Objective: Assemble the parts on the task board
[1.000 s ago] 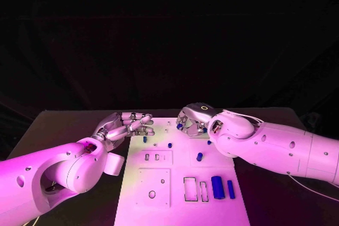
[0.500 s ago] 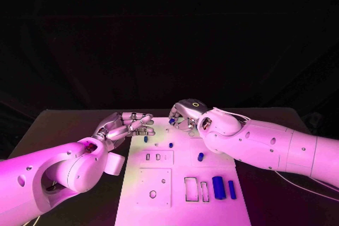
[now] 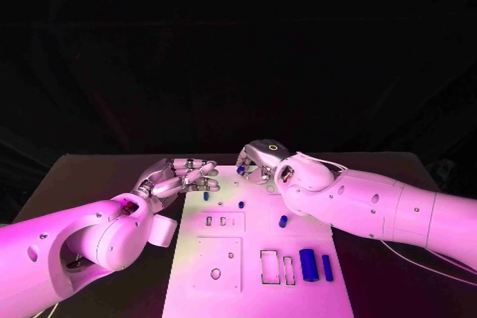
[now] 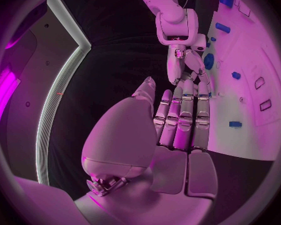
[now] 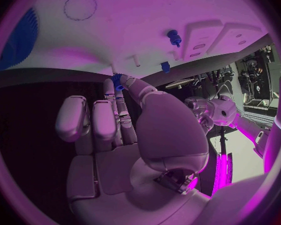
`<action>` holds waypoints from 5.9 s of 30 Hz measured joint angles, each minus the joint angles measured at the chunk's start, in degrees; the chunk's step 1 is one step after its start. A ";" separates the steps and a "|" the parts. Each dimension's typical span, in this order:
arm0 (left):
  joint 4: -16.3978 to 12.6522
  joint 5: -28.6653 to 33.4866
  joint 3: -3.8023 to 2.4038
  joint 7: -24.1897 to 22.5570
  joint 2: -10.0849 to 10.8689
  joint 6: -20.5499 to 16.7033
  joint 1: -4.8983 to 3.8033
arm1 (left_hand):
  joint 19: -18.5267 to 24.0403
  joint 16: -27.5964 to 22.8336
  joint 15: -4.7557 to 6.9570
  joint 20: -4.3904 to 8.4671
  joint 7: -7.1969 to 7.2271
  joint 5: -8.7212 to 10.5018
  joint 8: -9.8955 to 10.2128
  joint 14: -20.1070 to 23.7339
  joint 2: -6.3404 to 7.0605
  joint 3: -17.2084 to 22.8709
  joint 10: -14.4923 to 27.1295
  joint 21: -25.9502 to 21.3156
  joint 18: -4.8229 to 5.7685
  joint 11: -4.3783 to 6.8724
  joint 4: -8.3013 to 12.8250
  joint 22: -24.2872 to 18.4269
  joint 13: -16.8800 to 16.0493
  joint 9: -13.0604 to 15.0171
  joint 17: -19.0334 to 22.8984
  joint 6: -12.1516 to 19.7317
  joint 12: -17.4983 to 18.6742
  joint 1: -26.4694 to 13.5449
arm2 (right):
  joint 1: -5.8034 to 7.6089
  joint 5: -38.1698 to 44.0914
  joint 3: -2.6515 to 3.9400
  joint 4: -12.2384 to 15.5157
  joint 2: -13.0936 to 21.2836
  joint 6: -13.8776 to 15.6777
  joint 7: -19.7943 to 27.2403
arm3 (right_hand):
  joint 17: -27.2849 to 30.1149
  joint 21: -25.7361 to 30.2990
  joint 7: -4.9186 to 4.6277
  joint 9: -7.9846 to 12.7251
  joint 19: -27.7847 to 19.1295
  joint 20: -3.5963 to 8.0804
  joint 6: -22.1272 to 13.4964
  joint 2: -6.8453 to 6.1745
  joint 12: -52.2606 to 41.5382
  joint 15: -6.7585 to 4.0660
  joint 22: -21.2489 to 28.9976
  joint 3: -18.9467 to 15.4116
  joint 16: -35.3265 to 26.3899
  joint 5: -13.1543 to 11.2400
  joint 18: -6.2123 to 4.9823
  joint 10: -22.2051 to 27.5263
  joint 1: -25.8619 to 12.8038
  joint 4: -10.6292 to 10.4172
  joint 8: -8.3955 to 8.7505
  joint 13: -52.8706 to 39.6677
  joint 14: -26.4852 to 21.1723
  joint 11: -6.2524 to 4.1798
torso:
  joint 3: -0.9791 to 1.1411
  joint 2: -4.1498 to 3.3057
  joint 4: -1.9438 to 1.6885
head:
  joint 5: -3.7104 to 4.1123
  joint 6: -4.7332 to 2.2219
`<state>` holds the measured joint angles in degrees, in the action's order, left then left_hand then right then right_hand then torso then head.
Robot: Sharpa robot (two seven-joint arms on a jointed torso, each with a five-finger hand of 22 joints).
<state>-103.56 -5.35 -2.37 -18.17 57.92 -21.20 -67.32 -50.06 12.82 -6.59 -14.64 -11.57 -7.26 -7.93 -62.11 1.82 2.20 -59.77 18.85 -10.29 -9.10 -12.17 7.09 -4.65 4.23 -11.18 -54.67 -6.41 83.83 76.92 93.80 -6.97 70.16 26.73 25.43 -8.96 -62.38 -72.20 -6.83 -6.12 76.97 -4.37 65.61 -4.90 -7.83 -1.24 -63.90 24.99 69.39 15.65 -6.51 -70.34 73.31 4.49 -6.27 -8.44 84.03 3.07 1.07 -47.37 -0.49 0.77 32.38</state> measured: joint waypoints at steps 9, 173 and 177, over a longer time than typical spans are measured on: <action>-0.01 0.01 0.00 0.02 0.01 0.10 -0.01 | 0.00 -0.22 0.00 0.00 0.00 0.00 0.00 0.00 0.00 0.00 0.00 0.00 0.00 0.00 0.00 0.00 0.05 0.00 -0.05 0.00 0.00 0.00 | -0.51 -0.17 0.04 -0.89 -0.54 -0.47 0.19 | -0.11 0.00 -0.01 -0.02 0.20 -0.20 -0.02 -0.16 0.23 0.00 -0.11 0.00 0.00 0.00 -0.02 0.00 -0.16 0.00 0.12 -0.07 0.00 0.02 | -0.01 -0.06 -0.02 | -0.21 0.09; 1.21 0.05 0.01 0.97 0.54 1.53 -0.29 | 0.00 -0.46 0.02 0.00 0.00 0.00 0.21 -0.02 -0.23 0.00 0.00 0.00 0.00 0.00 0.31 -0.17 0.08 -0.04 -0.24 0.00 0.46 0.68 | -0.32 -0.96 -0.12 8.84 3.24 -0.36 -2.19 | -12.56 -13.33 -1.71 -1.57 7.04 0.11 -10.31 -1.41 -71.17 -1.03 -11.04 -10.65 18.82 4.60 3.90 -10.53 5.17 -8.29 -11.20 -66.49 -0.01 -1.54 | -0.02 0.42 0.80 | -0.51 0.70; 1.21 0.05 0.01 0.97 0.52 1.54 -0.29 | 0.00 -0.46 0.02 0.00 0.00 0.00 0.21 -0.02 -0.23 0.00 0.00 0.00 0.00 0.00 0.31 -0.17 0.08 -0.04 -0.24 0.00 0.46 0.68 | -0.76 -0.73 -0.22 7.90 2.08 -0.37 -2.19 | -12.56 -13.33 -1.70 -1.57 7.04 0.10 -10.32 -1.40 -70.94 -1.03 -11.04 -10.50 18.82 4.59 3.90 -10.53 5.15 -8.43 -11.20 -66.49 -0.01 -1.54 | 0.01 0.42 0.86 | -0.70 0.75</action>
<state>-102.35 -5.30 -2.36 -17.19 58.44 -19.65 -67.62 -50.06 12.36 -6.58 -14.64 -11.57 -7.26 -7.72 -62.13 1.58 2.20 -59.78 18.85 -10.29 -9.10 -11.87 6.93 -4.57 4.19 -11.42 -54.67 -5.95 84.51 76.16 93.08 -7.19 78.06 28.80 25.07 -11.15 -74.94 -85.53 -8.53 -7.69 84.01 -4.27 55.29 -6.29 -78.77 -2.27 -74.94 14.49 88.22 20.24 -2.61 -80.87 78.46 -3.94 -17.47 -74.93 84.02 1.53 1.08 -46.95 0.37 0.07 33.12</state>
